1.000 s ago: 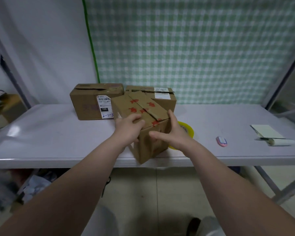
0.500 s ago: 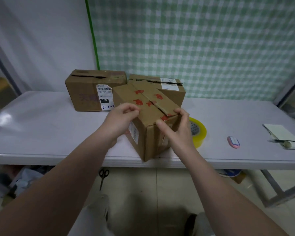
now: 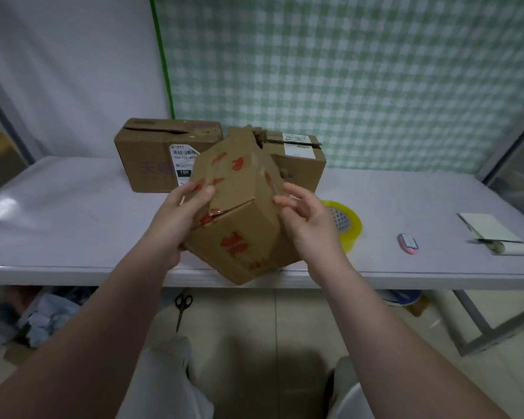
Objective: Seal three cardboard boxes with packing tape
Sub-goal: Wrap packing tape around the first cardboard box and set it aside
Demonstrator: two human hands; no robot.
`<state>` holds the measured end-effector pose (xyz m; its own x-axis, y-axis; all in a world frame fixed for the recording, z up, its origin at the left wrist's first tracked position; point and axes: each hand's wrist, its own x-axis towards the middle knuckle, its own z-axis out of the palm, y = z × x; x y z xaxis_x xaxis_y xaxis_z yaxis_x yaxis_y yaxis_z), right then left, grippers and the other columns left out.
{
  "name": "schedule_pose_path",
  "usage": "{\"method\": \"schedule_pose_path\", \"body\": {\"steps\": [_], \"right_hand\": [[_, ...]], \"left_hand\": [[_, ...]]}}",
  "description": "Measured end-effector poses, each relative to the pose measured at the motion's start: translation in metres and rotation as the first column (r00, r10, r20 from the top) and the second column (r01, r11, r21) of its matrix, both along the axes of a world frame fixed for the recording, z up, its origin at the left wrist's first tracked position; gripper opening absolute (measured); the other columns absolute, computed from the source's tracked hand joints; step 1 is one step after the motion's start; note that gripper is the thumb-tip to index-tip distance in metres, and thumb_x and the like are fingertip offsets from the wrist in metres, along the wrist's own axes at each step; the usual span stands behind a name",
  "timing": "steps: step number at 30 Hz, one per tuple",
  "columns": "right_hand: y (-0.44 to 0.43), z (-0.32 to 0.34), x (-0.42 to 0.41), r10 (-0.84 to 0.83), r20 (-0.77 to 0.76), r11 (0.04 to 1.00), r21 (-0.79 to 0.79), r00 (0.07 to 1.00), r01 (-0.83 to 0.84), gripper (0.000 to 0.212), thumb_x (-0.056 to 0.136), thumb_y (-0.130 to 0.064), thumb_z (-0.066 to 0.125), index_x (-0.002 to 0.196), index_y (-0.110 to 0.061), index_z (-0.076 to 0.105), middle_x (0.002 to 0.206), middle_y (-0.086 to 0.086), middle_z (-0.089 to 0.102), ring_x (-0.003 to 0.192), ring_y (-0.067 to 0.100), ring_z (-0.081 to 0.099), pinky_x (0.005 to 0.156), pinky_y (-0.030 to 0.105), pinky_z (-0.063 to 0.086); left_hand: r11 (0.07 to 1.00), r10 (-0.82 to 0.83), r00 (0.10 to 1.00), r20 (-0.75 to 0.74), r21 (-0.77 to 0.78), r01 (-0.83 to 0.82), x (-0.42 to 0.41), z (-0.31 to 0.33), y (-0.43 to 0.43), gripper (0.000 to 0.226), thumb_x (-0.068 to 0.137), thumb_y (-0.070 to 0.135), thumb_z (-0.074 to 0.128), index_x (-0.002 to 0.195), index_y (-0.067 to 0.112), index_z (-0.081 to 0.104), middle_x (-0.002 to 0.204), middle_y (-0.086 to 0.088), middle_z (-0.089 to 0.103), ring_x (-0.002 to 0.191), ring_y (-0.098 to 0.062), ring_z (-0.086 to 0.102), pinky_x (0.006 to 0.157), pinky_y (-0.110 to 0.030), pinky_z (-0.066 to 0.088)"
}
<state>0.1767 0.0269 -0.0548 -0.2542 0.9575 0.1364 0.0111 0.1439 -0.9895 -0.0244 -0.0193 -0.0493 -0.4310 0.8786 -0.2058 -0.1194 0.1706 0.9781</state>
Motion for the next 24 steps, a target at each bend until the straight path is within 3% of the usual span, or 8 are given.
{"method": "schedule_pose_path", "body": {"steps": [2,5,9,13,16,18,20,24], "right_hand": [[-0.003,-0.003,-0.002,-0.025,0.049,0.994,-0.104,0.998,0.030,0.057,0.090,-0.022,0.067,0.141,-0.026,0.041,0.122,-0.015,0.048,0.105,0.002,0.051,0.072,0.009,0.045],[-0.008,-0.006,-0.006,0.033,0.043,0.930,-0.367,0.999,-0.015,0.098,0.076,-0.047,0.076,0.152,-0.029,0.017,0.136,-0.012,0.038,0.122,0.015,0.047,0.087,0.028,0.044],[-0.004,-0.010,-0.014,-0.009,0.023,0.941,-0.337,1.000,0.016,0.079,0.078,-0.038,0.077,0.144,-0.027,0.035,0.119,-0.010,0.052,0.106,0.016,0.058,0.084,0.035,0.054],[0.013,-0.019,-0.008,-0.109,0.158,0.959,-0.244,0.981,0.146,0.078,0.080,-0.040,0.074,0.145,-0.030,0.033,0.136,0.006,0.052,0.095,0.019,0.067,0.075,0.036,0.058],[0.027,-0.020,-0.003,-0.049,0.137,0.960,-0.268,0.989,0.085,0.078,0.082,-0.038,0.071,0.147,-0.035,0.028,0.124,0.016,0.062,0.083,0.020,0.069,0.058,0.025,0.054],[0.035,-0.015,-0.004,0.010,0.120,0.954,-0.297,0.993,0.027,0.058,0.086,-0.034,0.069,0.134,-0.038,0.036,0.097,0.014,0.069,0.071,0.022,0.067,0.059,0.028,0.055],[0.045,-0.012,-0.007,0.005,0.085,0.950,-0.311,0.996,0.022,0.055,0.088,-0.030,0.068,0.134,-0.035,0.037,0.082,0.009,0.067,0.063,0.020,0.064,0.063,0.031,0.055],[0.081,-0.012,-0.003,-0.124,0.147,0.958,-0.238,0.981,0.157,0.078,0.084,-0.033,0.072,0.148,-0.034,0.027,0.135,0.006,0.052,0.116,0.020,0.055,0.090,0.032,0.043]], "left_hand": [[0.999,0.013,0.999,-0.039,-0.050,-0.015,-0.008,-0.002,-0.006,0.050,0.083,0.053,0.063,0.131,0.042,0.051,0.114,0.008,0.067,0.095,-0.017,0.068,0.066,-0.032,0.053],[0.992,0.030,0.992,-0.122,-0.115,-0.044,-0.015,0.007,-0.009,0.041,0.090,0.052,0.053,0.125,0.032,0.058,0.113,0.005,0.067,0.090,-0.015,0.065,0.066,-0.028,0.048],[0.977,-0.084,0.987,-0.136,-0.208,0.055,-0.020,0.019,-0.010,0.042,0.092,0.063,0.038,0.101,0.030,0.062,0.093,0.011,0.063,0.080,-0.006,0.056,0.064,-0.025,0.040],[0.937,-0.228,0.967,-0.117,-0.296,0.185,-0.045,0.013,-0.002,0.066,0.061,0.084,0.056,0.105,0.036,0.063,0.107,0.003,0.071,0.104,-0.019,0.062,0.098,-0.043,0.045],[0.912,-0.306,0.946,-0.107,-0.319,0.259,-0.063,0.011,0.018,0.092,0.032,0.076,0.078,0.111,0.031,0.065,0.099,0.000,0.074,0.092,-0.019,0.069,0.077,-0.035,0.054],[0.899,-0.325,0.938,-0.123,-0.347,0.266,-0.072,0.014,0.036,0.069,0.056,0.060,0.076,0.115,0.026,0.064,0.098,-0.002,0.073,0.085,-0.018,0.068,0.066,-0.029,0.052],[0.875,-0.361,0.918,-0.162,-0.400,0.273,-0.079,0.016,0.049,0.056,0.067,0.042,0.075,0.118,0.024,0.063,0.105,-0.003,0.071,0.095,-0.021,0.067,0.079,-0.035,0.054],[0.834,-0.450,0.821,-0.350,-0.493,0.247,-0.074,0.024,0.061,0.045,0.078,0.044,0.072,0.118,0.025,0.064,0.123,-0.001,0.064,0.112,-0.022,0.059,0.100,-0.040,0.043]]}}
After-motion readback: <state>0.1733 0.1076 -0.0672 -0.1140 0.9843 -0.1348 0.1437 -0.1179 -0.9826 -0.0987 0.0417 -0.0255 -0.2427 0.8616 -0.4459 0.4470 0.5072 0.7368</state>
